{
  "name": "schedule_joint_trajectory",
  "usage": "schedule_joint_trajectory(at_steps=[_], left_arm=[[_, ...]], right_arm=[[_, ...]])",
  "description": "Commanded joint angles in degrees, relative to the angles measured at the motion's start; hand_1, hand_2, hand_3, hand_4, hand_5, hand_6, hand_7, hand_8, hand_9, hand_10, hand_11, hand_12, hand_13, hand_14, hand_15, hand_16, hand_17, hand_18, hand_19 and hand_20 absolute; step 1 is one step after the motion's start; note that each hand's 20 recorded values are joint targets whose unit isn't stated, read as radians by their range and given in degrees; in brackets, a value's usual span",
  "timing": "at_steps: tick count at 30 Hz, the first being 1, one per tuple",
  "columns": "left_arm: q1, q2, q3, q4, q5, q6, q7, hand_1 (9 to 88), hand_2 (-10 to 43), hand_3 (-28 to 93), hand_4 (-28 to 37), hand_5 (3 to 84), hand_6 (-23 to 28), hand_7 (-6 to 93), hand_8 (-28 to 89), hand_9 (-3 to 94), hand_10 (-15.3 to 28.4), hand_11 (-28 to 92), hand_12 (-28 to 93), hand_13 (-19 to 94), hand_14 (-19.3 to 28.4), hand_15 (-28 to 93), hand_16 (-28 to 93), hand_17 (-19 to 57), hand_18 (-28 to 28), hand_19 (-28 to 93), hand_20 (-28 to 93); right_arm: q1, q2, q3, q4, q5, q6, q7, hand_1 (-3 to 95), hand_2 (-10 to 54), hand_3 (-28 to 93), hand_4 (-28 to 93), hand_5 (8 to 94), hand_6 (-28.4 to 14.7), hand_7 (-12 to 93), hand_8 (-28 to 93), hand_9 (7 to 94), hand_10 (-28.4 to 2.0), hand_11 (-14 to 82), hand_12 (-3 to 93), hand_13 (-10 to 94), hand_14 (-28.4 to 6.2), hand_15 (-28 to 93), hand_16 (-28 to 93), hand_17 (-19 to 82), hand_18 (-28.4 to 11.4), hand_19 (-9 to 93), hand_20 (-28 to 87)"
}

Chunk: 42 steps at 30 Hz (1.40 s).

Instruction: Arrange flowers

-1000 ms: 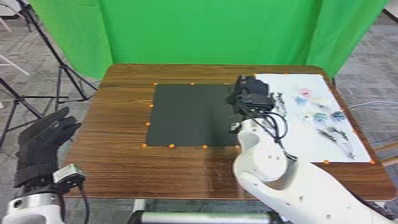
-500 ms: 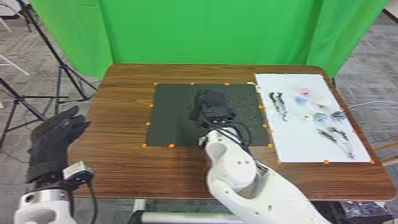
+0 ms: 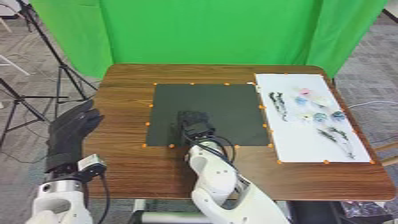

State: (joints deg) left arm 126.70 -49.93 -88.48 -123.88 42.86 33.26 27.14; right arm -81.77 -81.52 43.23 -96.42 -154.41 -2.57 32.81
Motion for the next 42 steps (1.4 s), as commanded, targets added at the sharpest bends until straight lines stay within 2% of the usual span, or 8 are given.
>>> schedule_joint_trajectory(at_steps=[1,5,12,21,25,31,35,42], left_arm=[[-1.55,1.05,1.84,0.04,0.62,0.45,0.57,31.2,0.0,79,-13.8,43.6,12.6,17.1,-11,35.4,20.8,44,6,26,27.5,68,-19,-7.5,22.8,61,10],[-2.09,1.13,2.25,0.08,1.02,0.44,0.37,31.1,-0.1,79,-13.7,43.6,12.6,17.2,-11,35.4,20.7,44,6,26,27.5,68,-19,-7.5,22.8,60,10],[-1.53,2.31,2.85,-0.18,-0.41,1.80,2.17,31.1,-0.2,79,-13.5,43.5,12.6,17.1,-11,35.3,20.6,44,6,26,27.4,68,-19,-7.5,22.8,60,10],[-0.24,1.59,2.13,-0.58,0.61,1.81,1.38,31.3,0.0,80,-12.8,43.6,12.5,17.1,-11,35.3,20.6,44,6,26,27.4,68,-19,-7.5,22.7,60,10],[-0.78,1.75,2.52,-0.49,0.68,1.78,1.26,31.4,0.0,80,-12.6,43.6,12.5,17.3,-11,35.3,20.6,44,6,26,27.4,68,-19,-7.5,22.7,60,10],[0.10,1.54,1.62,-0.81,1.26,1.43,0.68,31.3,0.0,80,-12.5,43.6,12.4,17.4,-11,35.2,20.5,44,6,26,27.3,68,-19,-7.5,22.7,60,10],[0.69,1.63,1.56,-0.92,0.98,1.61,0.77,31.3,0.1,80,-12.4,43.6,12.4,17.3,-11,35.3,20.5,44,6,26,27.2,68,-19,-7.5,22.7,60,10],[1.58,0.38,-0.04,-1.22,2.14,0.53,-0.40,31.3,0.3,80,-12.5,43.7,12.4,17.2,-11,35.4,20.5,44,6,26,27.3,68,-19,-7.5,22.7,60,10]], right_arm=[[0.57,-3.83,0.61,3.88,-3.79,-1.30,-0.87,51.4,-9.5,81,-24,88.3,-4.7,24,21,87.5,-9.7,77.7,43.9,85,-10.5,90,36,35,-25.8,91,11],[1.34,-4.63,0.78,4.46,-3.06,-1.70,0.04,51.1,-9.5,81,-23,88.4,-4.6,24,21,87.7,-9.7,77.7,43.7,86,-10.6,90,36,33,-26.2,91,11],[-0.76,-6.48,2.08,4.02,-6.25,-4.37,-1.04,49.7,-9.5,81,-22,88.8,-3.9,24,21,88.0,-9.7,77.7,43.7,86,-10.7,89,36,32,-26.6,91,11],[-1.38,-6.62,2.18,1.53,-6.74,-8.49,-2.55,40.9,-9.5,77,-22,88.8,-4.2,24,17,87.3,-10.9,77.0,45.3,85,-12.4,89,37,29,-28.2,89,11],[-2.61,-7.37,3.08,0.64,-6.59,-10.63,-3.44,34.3,-7.5,77,-20,87.9,-4.7,28,-5,86.4,-11.4,76.3,46.0,84,-13.2,89,37,28,-28.4,87,13],[-0.42,-5.63,1.63,0.09,-3.44,-10.69,-0.94,23.6,2.0,74,-21,85.0,-6.9,24,-7,83.6,-13.2,75.2,45.7,81,-14.9,88,37,26,-28.4,86,14],[2.00,-3.89,0.06,0.61,-2.48,-8.45,0.40,21.7,3.9,72,-20,83.3,-7.7,23,-8,82.1,-14.3,74.4,45.0,80,-15.8,88,36,25,-28.4,85,14],[5.81,-0.86,-2.79,1.32,-0.41,-6.27,3.61,20.6,4.7,72,-20,80.9,-8.4,23,-7,80.3,-15.3,73.9,44.2,78,-16.8,88,36,24,-28.4,84,15]])
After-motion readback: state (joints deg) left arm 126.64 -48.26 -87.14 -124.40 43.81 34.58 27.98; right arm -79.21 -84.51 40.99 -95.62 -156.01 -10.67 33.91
